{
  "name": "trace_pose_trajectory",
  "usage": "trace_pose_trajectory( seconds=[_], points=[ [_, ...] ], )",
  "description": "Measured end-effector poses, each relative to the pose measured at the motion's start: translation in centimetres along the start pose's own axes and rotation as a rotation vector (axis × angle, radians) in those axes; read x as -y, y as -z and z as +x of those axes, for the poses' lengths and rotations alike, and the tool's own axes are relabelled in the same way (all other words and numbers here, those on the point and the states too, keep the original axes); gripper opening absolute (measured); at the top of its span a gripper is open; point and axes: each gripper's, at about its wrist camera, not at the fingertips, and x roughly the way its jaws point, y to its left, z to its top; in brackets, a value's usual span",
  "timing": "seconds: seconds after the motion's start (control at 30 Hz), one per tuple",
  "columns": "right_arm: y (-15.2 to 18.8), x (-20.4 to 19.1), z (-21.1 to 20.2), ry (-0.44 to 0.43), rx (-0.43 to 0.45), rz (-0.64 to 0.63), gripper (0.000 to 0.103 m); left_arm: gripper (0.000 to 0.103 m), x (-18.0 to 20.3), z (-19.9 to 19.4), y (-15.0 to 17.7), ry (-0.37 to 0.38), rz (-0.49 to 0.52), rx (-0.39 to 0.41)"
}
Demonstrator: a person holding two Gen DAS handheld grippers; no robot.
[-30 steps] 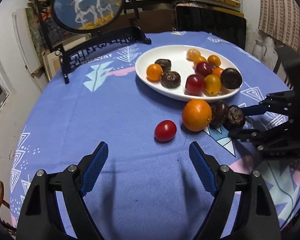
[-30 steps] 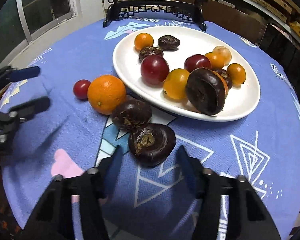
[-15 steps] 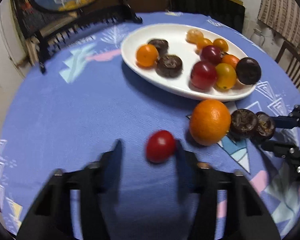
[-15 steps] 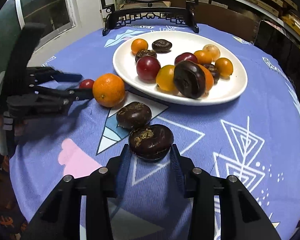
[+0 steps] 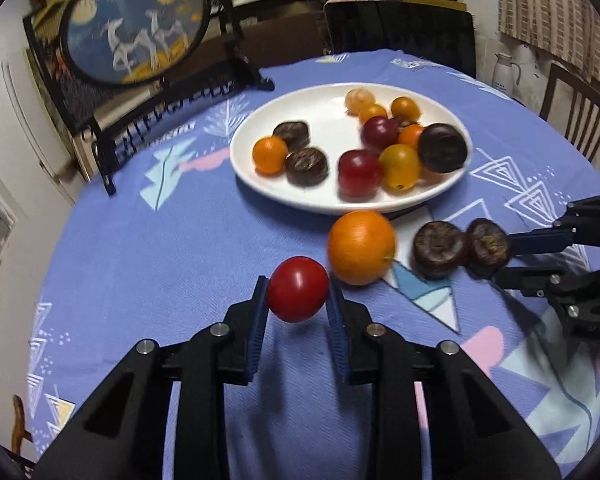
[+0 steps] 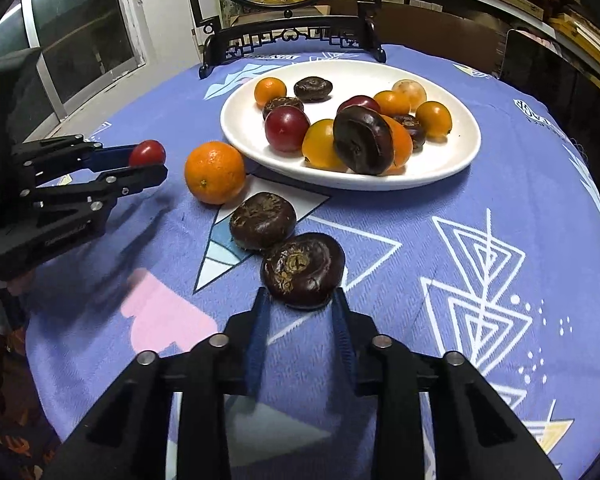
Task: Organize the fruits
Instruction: 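Grasp a dark brown fruit with the right gripper while left gripper grasps a red fruit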
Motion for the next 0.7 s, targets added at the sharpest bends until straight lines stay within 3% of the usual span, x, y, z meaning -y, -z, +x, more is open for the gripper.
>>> trace_pose_trajectory(
  seconds=[0.17,0.3,0.33,0.37,0.43,0.47,0.5,0.53,0.7],
  points=[
    [0.8,0.0,-0.1,0.027,-0.011,-0.008,0.015,0.028,1.0,-1.4,0.2,0.008,0.007,0.015],
    [0.7,0.0,0.0,0.024,-0.017,-0.009,0.016,0.028,1.3,-1.8,0.6,0.009,0.001,0.008],
    [0.5,-0.2,0.2,0.011,-0.027,-0.027,0.026,0.028,1.4,-1.9,0.7,0.009,-0.001,0.008],
    [0.4,-0.3,0.2,0.003,-0.028,-0.033,0.043,0.028,1.4,-2.0,0.8,0.01,-0.003,0.008],
    [0.0,-0.4,0.5,0.015,-0.023,-0.02,0.052,0.028,1.3,-2.1,0.8,0.011,-0.007,0.006],
    [0.0,-0.7,0.7,0.019,-0.024,-0.031,0.051,0.028,1.3,-2.1,0.9,0.007,-0.009,0.005],
    [-0.1,-0.9,0.8,0.032,-0.022,-0.048,0.039,0.028,1.3,-2.1,0.9,0.007,-0.01,0.005],
    [-0.1,-1.2,0.9,0.054,-0.013,-0.063,0.035,0.028,1.2,-2.2,0.9,0.007,-0.011,0.004],
    [0.2,-1.1,0.0,0.065,0.014,-0.072,0.03,0.028,0.9,-2.3,0.9,0.003,-0.014,0.007]
  ],
)
